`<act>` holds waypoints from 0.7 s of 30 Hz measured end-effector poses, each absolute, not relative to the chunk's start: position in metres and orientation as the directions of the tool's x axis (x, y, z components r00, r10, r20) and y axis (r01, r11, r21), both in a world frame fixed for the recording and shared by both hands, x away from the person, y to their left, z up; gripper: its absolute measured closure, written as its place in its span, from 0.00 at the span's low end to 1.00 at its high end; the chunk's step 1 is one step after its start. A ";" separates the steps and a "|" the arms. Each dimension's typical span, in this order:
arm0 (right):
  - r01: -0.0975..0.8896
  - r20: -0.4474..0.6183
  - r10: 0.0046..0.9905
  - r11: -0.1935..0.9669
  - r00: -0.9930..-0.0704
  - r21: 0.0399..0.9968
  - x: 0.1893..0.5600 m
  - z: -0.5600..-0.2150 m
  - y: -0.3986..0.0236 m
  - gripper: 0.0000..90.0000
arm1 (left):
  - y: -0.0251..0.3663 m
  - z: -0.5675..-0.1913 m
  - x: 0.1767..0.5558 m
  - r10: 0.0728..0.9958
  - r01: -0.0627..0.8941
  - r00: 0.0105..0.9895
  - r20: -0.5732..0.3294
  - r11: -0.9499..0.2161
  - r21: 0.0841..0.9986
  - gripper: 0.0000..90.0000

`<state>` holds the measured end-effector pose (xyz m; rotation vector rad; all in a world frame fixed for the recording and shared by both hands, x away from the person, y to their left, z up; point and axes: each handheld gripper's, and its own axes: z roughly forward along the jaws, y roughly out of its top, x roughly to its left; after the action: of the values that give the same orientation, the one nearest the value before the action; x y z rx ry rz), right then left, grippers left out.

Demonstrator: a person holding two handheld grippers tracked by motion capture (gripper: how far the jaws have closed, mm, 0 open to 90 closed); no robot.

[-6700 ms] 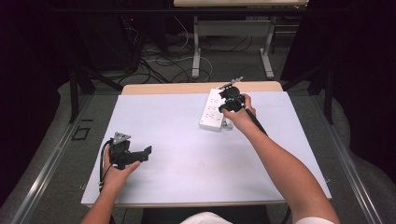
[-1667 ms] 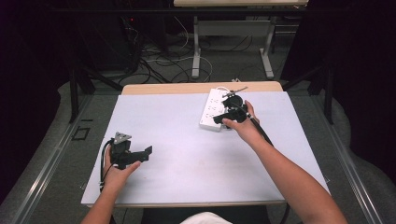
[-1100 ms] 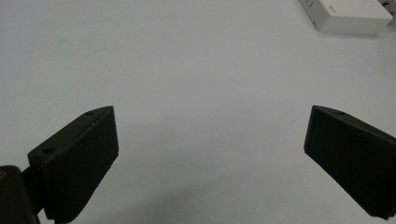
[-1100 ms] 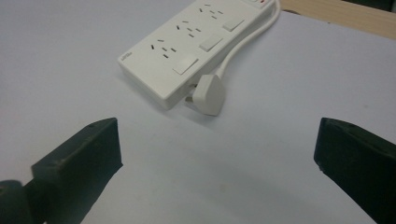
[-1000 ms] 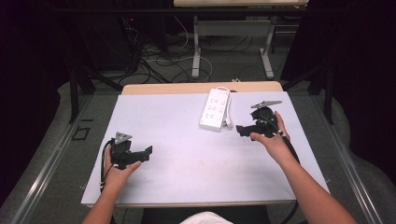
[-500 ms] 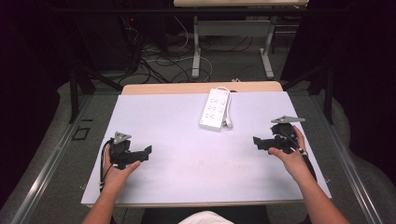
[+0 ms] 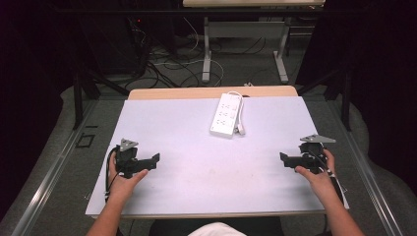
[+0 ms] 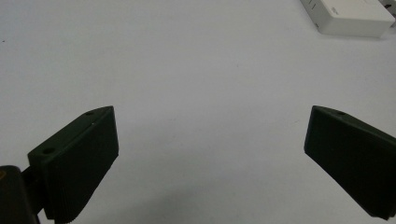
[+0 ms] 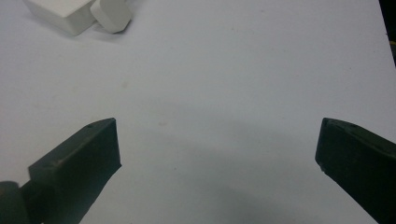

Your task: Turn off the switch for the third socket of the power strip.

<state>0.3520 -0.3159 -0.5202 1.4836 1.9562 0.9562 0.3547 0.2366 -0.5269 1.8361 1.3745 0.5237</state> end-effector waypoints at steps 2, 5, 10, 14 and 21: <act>0.607 0.033 0.963 0.141 -0.266 0.782 0.351 -0.525 -0.318 0.00 | 0.237 -0.527 0.355 0.936 0.621 0.332 -0.120 -0.120 0.774 0.03; 0.610 0.039 0.967 0.127 -0.252 0.782 0.351 -0.532 -0.323 0.00 | 0.238 -0.527 0.355 0.936 0.622 0.331 -0.117 -0.124 0.773 0.03; 0.624 0.057 0.971 0.103 -0.231 0.775 0.353 -0.540 -0.328 0.00 | 0.240 -0.528 0.355 0.938 0.623 0.328 -0.111 -0.126 0.772 0.03; 0.625 0.064 0.973 0.091 -0.221 0.775 0.353 -0.540 -0.330 0.00 | 0.240 -0.528 0.356 0.938 0.623 0.327 -0.115 -0.123 0.772 0.03; 0.621 0.056 0.973 0.100 -0.226 0.778 0.354 -0.539 -0.331 0.00 | 0.240 -0.529 0.356 0.940 0.619 0.324 -0.107 -0.125 0.775 0.03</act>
<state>0.3540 -0.3314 -0.5390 1.5533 1.9031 0.9634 0.3564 0.2395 -0.5291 1.8381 1.3837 0.5400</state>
